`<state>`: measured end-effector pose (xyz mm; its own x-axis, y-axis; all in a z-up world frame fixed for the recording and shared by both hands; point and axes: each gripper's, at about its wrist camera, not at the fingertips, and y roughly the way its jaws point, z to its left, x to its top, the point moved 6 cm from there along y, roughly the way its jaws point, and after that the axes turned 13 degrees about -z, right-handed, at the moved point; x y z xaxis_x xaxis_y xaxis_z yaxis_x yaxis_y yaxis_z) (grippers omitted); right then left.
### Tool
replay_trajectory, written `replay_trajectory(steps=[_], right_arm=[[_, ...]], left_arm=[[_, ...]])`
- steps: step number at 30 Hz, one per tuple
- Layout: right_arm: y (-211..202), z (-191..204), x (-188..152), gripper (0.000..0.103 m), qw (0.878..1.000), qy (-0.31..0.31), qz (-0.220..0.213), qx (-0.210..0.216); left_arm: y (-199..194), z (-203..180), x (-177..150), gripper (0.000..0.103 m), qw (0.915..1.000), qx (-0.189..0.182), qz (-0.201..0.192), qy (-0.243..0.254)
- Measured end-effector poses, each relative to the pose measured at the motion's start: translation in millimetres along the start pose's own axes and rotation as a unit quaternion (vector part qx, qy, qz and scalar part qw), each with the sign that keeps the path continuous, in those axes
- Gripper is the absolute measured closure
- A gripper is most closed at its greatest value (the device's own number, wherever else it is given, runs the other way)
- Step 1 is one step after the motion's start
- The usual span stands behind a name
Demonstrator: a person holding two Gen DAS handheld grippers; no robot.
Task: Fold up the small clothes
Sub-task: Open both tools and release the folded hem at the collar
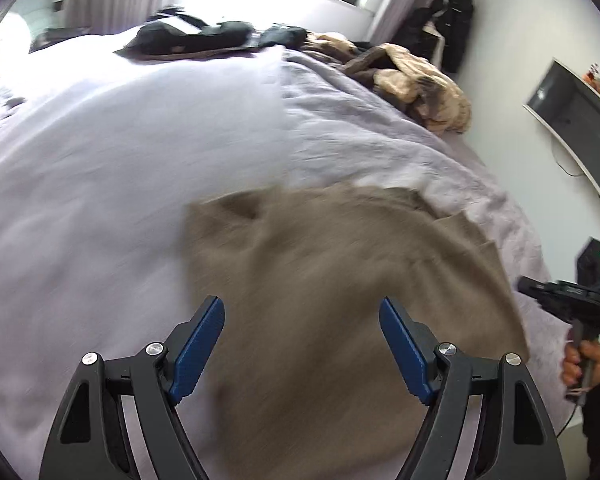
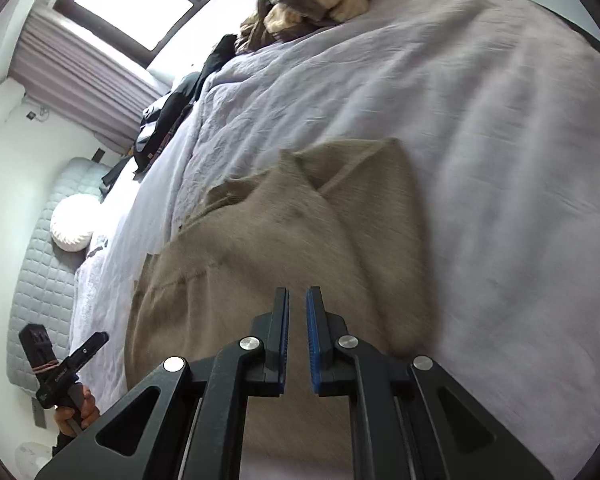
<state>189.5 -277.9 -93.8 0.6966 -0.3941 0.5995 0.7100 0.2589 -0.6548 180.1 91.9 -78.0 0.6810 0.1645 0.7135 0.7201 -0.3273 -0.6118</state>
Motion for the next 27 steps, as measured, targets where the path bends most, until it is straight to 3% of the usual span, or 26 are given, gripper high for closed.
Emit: replay_trajectory(steps=[3, 6, 8, 10, 14, 18, 20, 27], right_arm=[[34.3, 14.9, 13.4, 0.091, 1.000, -0.006, 0.002, -0.003], [58.6, 13.2, 15.5, 0.091, 0.999, -0.021, 0.016, -0.028], [74.4, -0.2, 10.3, 0.100, 0.996, -0.045, 0.030, -0.068], [77.9, -9.3, 9.0, 0.103, 0.997, -0.040, 0.024, -0.055], [70.1, -23.9, 9.6, 0.103, 0.999, 0.003, 0.017, -0.030], [46.2, -29.4, 10.6, 0.103, 0.998, 0.012, -0.001, -0.060], [32.1, -26.1, 7.4, 0.099, 0.998, 0.009, -0.006, -0.070], [-19.2, 24.8, -50.7, 0.095, 0.998, -0.060, 0.010, -0.031]], left_arm=[[34.0, -18.7, 8.5, 0.023, 0.9999, -0.012, 0.010, -0.001], [60.3, -12.0, 4.9, 0.023, 0.9997, 0.006, 0.023, -0.007], [76.1, 4.4, -4.7, 0.023, 0.9988, 0.028, 0.039, -0.009], [80.5, 14.4, -11.9, 0.023, 0.9992, 0.017, 0.036, -0.008], [72.1, 15.4, -15.6, 0.023, 0.9995, 0.007, 0.031, 0.007], [57.9, 25.9, -15.9, 0.023, 0.9979, 0.053, 0.034, 0.017], [47.1, 34.6, -19.8, 0.023, 0.9977, 0.056, 0.038, -0.003], [-7.8, 38.4, -34.0, 0.023, 0.9974, 0.070, 0.013, -0.010]])
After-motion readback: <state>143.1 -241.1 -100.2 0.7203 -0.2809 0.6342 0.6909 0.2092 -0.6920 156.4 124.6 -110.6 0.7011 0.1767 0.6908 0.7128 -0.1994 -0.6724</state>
